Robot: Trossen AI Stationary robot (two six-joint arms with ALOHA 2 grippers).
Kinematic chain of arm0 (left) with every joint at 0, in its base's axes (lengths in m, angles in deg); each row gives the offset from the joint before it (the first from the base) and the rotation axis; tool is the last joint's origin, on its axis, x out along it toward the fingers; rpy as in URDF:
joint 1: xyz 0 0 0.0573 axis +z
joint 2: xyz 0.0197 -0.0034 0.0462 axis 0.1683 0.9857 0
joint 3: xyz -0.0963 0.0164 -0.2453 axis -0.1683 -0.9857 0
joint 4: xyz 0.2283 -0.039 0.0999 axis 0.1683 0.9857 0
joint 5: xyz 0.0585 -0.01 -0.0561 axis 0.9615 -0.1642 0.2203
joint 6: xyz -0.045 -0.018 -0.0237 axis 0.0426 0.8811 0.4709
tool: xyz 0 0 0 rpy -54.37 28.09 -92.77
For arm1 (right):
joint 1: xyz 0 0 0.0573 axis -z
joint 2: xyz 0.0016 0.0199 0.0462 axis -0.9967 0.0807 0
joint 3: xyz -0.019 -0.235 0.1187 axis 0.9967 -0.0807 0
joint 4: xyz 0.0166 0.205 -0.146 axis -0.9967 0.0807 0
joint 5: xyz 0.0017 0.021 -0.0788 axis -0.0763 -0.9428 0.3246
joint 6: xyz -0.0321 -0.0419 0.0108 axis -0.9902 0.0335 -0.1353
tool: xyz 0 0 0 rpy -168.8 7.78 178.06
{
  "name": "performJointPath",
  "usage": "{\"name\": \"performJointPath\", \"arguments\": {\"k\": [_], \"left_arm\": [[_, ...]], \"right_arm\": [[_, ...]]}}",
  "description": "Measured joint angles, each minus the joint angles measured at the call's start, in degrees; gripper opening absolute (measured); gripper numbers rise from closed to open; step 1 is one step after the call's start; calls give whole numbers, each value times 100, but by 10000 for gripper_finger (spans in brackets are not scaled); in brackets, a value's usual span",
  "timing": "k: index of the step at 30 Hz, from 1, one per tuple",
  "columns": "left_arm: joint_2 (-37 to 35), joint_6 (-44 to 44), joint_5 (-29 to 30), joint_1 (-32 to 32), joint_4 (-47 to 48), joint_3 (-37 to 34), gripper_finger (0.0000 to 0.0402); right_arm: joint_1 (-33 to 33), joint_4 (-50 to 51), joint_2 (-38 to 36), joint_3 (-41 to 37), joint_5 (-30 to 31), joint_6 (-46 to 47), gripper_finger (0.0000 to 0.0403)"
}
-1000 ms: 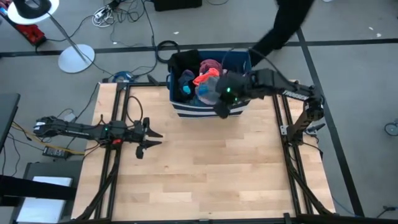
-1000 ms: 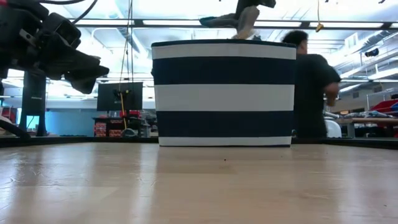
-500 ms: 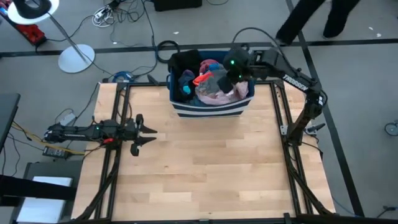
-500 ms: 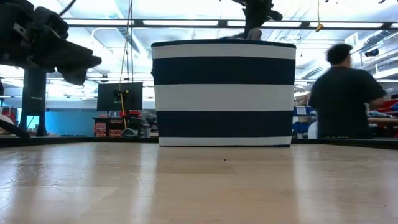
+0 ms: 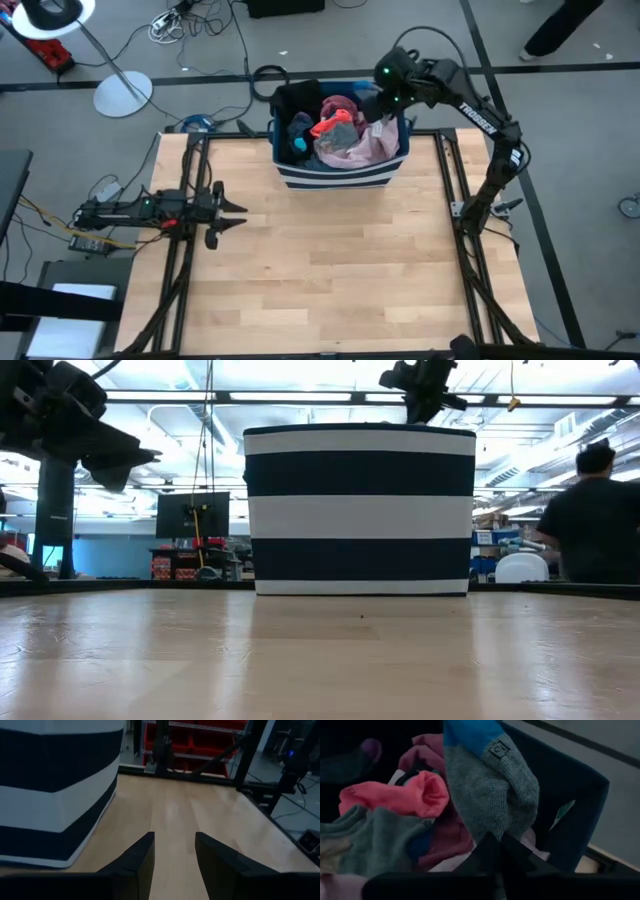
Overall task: Sort clothes
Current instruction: Put the gray sock into the blue bin, then return to Home Position
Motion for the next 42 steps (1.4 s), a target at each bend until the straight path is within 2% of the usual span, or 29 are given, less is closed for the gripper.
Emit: {"name": "performJointPath", "arguments": {"k": [3, 10, 15, 19, 29, 36, 42], "left_arm": [[-2, 15, 0, -6, -90, 6, 147], [0, 13, 4, -6, -271, 2, 147], [0, 122, 7, -6, -1094, -391, 147], [2, 282, 0, -8, -1700, -741, 147], [0, 124, 114, -8, -1615, -741, 147], [0, 6, 104, -8, -1594, -741, 147], [0, 99, -161, -8, -1572, -743, 147]], "right_arm": [[80, -65, 4, 0, -210, -3, 40], [98, -249, 4, 0, -336, 60, 142], [98, -247, 4, 0, -345, 98, 198], [87, -247, 4, 0, -384, 100, 226], [74, -240, 4, 0, -502, 151, 256], [74, -245, 4, 0, -502, 144, 252], [74, -248, 4, 0, -511, 243, 251]]}}
